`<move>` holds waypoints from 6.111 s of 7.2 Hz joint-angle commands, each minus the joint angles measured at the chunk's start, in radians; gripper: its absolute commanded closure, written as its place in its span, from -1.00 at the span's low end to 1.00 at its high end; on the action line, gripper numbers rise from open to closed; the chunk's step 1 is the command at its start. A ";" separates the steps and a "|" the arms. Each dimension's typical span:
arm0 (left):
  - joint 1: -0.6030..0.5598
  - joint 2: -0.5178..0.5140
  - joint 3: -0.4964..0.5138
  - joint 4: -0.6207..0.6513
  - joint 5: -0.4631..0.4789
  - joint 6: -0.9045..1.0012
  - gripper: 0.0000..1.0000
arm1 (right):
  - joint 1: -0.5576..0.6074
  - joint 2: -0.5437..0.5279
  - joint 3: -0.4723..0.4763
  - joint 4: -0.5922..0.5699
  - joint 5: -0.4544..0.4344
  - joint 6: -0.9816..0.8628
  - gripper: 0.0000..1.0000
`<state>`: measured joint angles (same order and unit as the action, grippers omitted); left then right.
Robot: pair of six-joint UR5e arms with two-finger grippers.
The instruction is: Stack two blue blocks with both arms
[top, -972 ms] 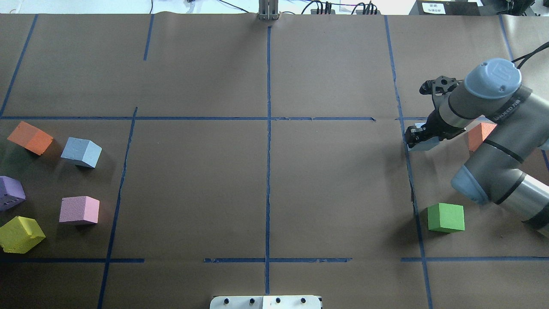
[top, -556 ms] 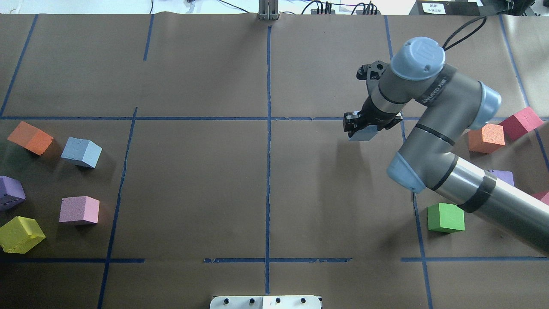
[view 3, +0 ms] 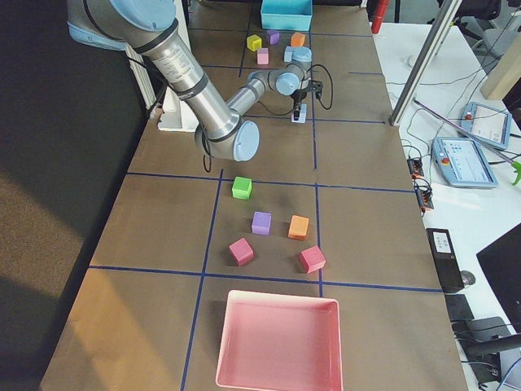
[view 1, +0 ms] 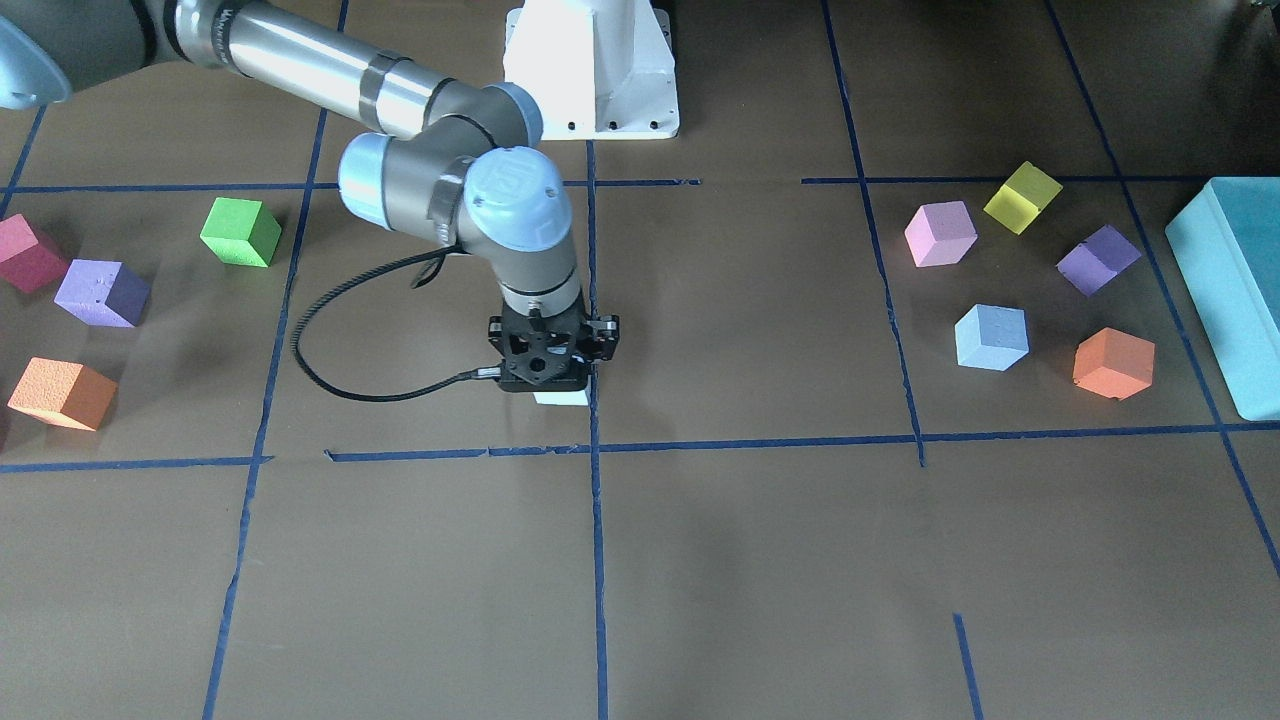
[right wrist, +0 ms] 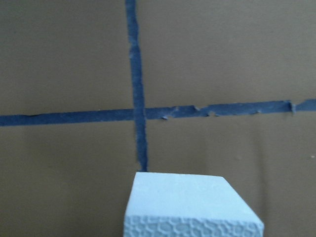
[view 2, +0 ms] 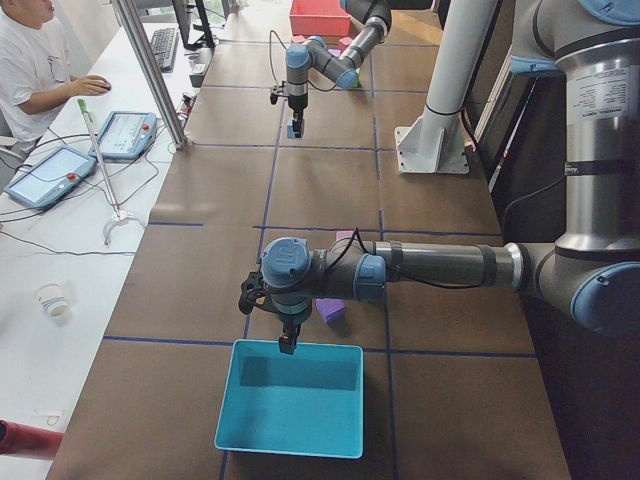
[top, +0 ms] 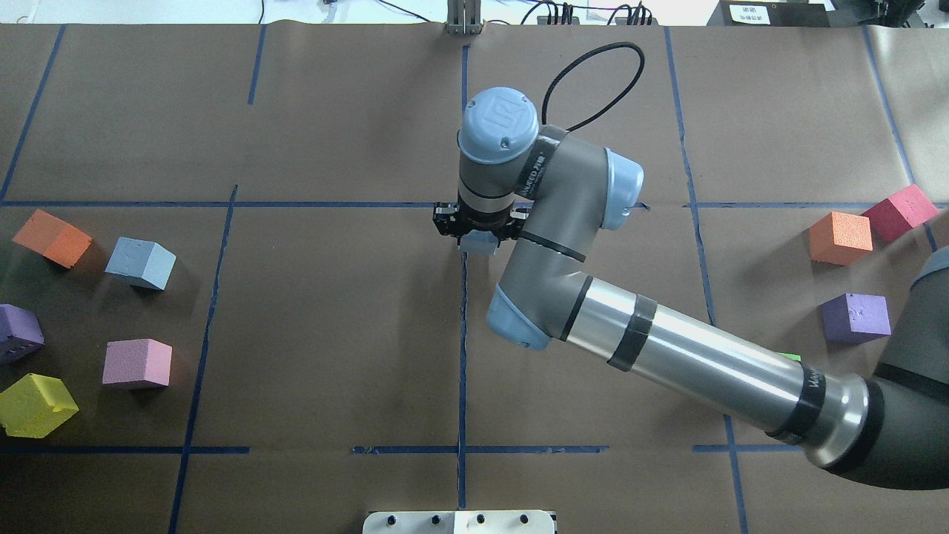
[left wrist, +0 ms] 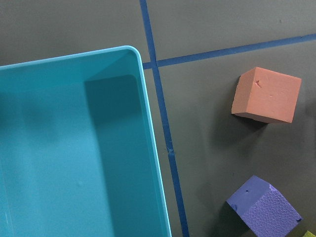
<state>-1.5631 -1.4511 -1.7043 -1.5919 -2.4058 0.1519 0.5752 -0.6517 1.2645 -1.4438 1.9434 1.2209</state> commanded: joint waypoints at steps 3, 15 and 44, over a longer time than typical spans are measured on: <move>0.000 0.000 0.002 0.001 -0.001 0.000 -1.00 | -0.069 0.035 -0.056 0.002 -0.107 0.008 -0.99; 0.107 -0.142 -0.008 -0.175 -0.001 -0.354 -1.00 | 0.858 -0.838 0.570 -0.317 0.385 -1.504 -1.00; 1.005 -1.109 0.365 0.017 0.518 -1.214 0.89 | 1.026 -1.043 0.570 -0.316 0.416 -1.707 -0.99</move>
<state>-0.5586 -2.5471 -1.3614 -1.5732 -1.8891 -1.0957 1.6015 -1.6956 1.8343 -1.7595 2.3593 -0.4877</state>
